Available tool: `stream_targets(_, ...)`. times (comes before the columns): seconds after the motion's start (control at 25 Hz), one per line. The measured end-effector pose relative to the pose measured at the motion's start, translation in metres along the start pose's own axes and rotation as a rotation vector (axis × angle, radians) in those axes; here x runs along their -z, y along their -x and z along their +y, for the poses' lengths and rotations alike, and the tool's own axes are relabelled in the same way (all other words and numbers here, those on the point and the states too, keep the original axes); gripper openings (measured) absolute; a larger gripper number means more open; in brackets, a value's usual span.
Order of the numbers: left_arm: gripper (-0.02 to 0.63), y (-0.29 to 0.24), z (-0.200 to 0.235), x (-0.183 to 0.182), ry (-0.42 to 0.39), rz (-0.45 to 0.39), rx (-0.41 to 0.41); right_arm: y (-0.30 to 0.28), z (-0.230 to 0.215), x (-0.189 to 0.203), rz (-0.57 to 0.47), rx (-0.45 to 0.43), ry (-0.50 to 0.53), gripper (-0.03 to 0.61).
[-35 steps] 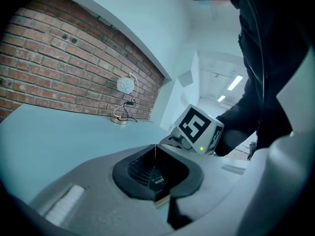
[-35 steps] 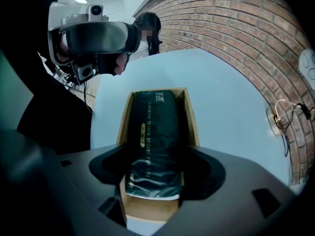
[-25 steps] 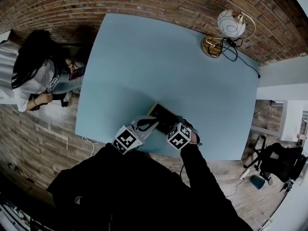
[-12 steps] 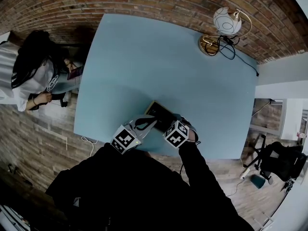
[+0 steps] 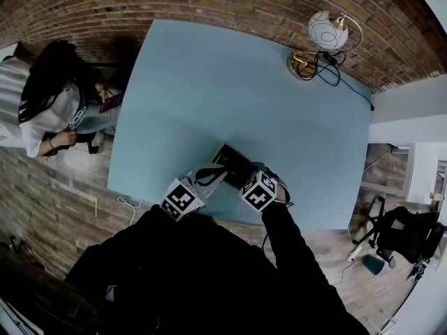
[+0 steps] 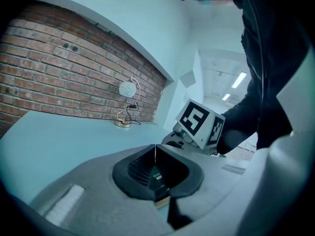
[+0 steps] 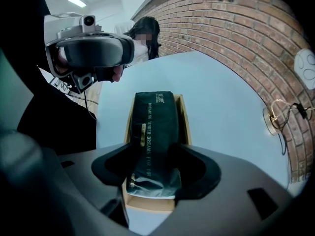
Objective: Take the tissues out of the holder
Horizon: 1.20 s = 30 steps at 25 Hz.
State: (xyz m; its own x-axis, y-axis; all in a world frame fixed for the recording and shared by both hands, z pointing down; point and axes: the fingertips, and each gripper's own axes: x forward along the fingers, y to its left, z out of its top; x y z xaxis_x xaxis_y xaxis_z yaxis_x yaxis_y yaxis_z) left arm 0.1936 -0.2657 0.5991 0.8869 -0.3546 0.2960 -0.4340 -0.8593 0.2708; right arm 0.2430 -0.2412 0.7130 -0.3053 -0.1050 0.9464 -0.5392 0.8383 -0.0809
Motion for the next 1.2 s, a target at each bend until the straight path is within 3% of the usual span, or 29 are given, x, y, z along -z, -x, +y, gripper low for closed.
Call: stream_targets(1.2, 0.009, 0.052, -0.022, -0.013, -0.055, -0.057, -0.061, 0.052, 0.008, -0.012, -0.031, 0.075, -0.044, 0.278)
